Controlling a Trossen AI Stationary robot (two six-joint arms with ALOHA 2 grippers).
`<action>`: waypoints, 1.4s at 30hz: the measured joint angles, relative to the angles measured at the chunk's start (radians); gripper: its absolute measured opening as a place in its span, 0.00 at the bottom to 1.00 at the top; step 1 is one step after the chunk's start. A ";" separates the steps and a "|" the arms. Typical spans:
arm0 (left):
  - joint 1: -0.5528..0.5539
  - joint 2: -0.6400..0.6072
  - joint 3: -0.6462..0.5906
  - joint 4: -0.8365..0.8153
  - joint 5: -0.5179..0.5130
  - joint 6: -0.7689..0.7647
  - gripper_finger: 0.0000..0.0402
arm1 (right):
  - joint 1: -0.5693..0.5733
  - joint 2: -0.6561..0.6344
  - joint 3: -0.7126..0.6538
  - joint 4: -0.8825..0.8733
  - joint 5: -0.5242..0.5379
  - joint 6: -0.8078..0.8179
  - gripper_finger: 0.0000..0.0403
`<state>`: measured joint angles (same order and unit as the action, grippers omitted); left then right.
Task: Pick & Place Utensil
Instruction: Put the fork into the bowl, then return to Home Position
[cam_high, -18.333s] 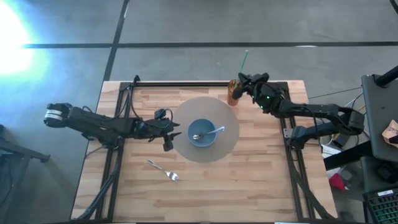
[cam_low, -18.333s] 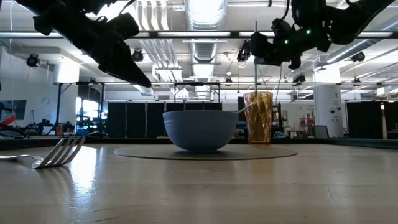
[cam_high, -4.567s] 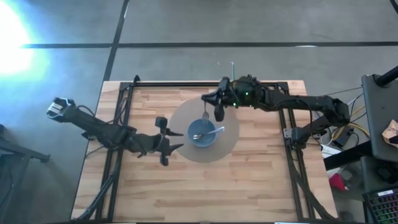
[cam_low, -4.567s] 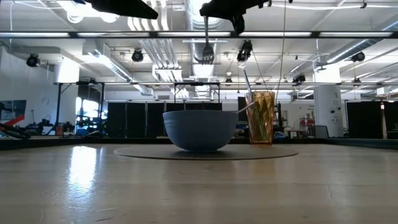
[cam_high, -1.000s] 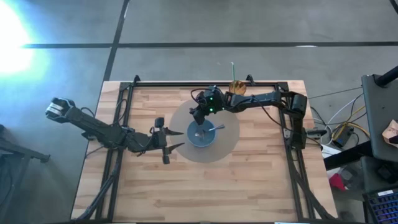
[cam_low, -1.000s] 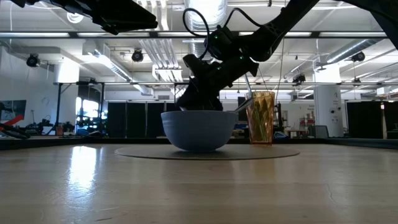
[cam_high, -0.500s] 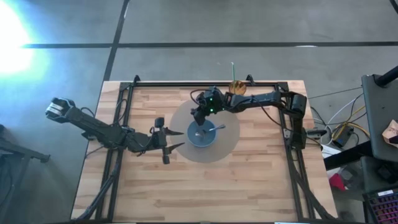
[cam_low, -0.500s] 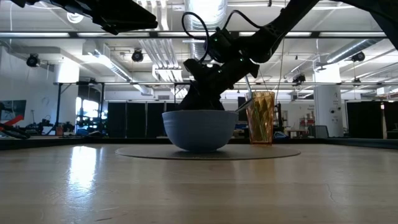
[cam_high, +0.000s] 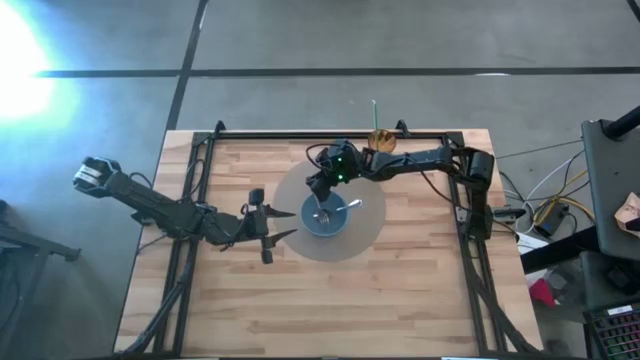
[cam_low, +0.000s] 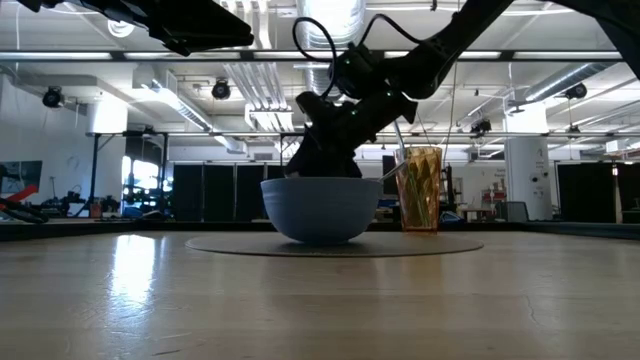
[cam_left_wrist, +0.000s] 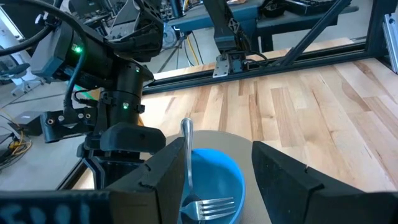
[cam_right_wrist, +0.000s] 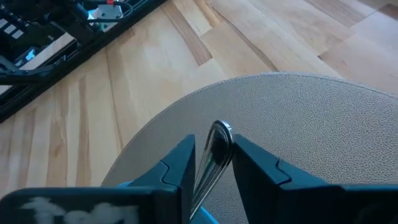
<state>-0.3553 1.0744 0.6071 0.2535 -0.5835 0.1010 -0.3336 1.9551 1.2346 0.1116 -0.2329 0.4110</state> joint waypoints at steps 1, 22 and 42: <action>0.000 0.000 0.000 0.000 0.000 0.000 0.47 | 0.000 -0.002 0.000 -0.003 0.000 0.000 0.25; 0.000 0.000 0.000 -0.014 0.000 0.000 0.47 | -0.002 -0.088 0.001 -0.061 -0.061 0.038 0.41; 0.225 -0.304 0.002 -0.213 0.411 -0.077 0.32 | 0.135 -0.609 -0.038 -0.300 -0.129 -0.256 0.34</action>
<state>-0.1308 0.7700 0.6094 0.0408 -0.1726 0.0236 -0.1988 1.3456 1.1964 -0.1888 -0.3616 0.1552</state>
